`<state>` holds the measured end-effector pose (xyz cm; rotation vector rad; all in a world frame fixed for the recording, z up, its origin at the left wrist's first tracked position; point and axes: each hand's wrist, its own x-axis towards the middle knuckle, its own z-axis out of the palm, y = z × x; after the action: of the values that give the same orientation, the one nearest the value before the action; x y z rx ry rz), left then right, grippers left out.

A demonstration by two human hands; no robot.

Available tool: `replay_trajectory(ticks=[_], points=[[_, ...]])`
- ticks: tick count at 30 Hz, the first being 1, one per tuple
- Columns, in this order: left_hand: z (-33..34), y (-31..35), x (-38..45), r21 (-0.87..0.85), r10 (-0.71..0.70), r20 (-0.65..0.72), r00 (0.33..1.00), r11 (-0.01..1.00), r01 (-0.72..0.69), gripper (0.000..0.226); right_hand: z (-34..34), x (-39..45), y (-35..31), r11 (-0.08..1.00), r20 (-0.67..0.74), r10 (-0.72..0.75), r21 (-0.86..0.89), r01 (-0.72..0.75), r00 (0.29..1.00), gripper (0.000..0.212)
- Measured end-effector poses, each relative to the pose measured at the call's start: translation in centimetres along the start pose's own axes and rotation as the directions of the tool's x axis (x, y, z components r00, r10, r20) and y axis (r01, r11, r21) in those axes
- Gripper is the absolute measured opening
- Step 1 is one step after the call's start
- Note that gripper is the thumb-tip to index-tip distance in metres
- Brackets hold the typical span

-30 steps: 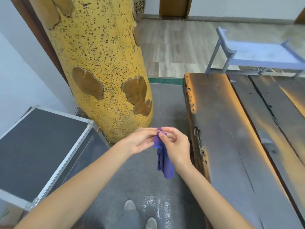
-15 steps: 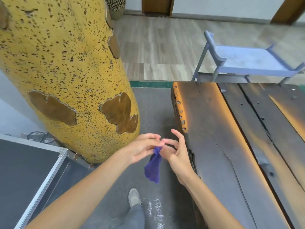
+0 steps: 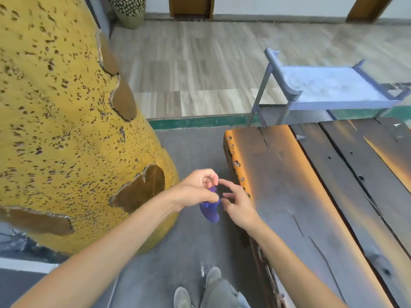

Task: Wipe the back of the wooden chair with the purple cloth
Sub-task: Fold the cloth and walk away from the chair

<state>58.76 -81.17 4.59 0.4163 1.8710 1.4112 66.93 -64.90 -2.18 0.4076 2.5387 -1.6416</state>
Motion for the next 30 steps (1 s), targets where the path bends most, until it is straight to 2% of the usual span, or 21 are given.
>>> replay_trajectory(ticks=[4,6,8,11,16,21,25,27,30], points=[[-2.1,1.7,4.1,0.145,0.043,0.072,0.996,0.988,-0.054,0.029,-1.2,5.7,1.0,0.985,0.178,-0.080,-0.138,0.106,0.981,0.055],[-2.9,2.3,6.6,0.199,0.020,0.083,0.996,0.979,-0.037,0.032,-1.7,8.7,1.9,0.974,0.277,-0.070,-0.189,0.126,0.958,0.053],[-4.0,3.1,9.3,0.243,-0.015,0.051,0.999,0.970,0.002,0.032,-2.7,11.7,2.5,0.971,0.336,-0.049,-0.205,0.123,0.941,0.033],[-5.3,4.7,12.8,0.322,-0.039,0.054,0.998,0.947,0.019,0.031,-4.3,15.1,2.9,0.973,0.324,-0.063,-0.189,0.130,0.944,0.014],[-7.3,6.6,18.1,0.434,-0.058,-0.053,0.997,0.898,0.075,0.030,-6.2,19.9,4.0,0.985,0.318,-0.123,-0.076,0.154,0.940,0.019],[-9.5,6.9,21.0,0.550,-0.069,-0.163,0.984,0.821,0.149,0.026,-7.3,23.5,4.0,0.975,0.241,-0.164,-0.110,0.194,0.957,0.027],[-11.9,7.9,23.7,0.668,0.023,-0.211,0.977,0.734,0.126,0.027,-7.6,26.8,3.1,0.958,0.257,-0.155,-0.196,0.209,0.954,0.029],[-13.4,8.2,25.7,0.687,0.055,-0.222,0.973,0.717,0.116,0.028,-8.0,28.3,3.1,0.925,0.285,-0.145,-0.300,0.232,0.947,0.031],[-15.6,8.2,29.0,0.723,0.054,-0.196,0.979,0.683,0.107,0.029,-9.0,30.7,3.1,0.840,0.253,-0.123,-0.488,0.236,0.960,0.025]])
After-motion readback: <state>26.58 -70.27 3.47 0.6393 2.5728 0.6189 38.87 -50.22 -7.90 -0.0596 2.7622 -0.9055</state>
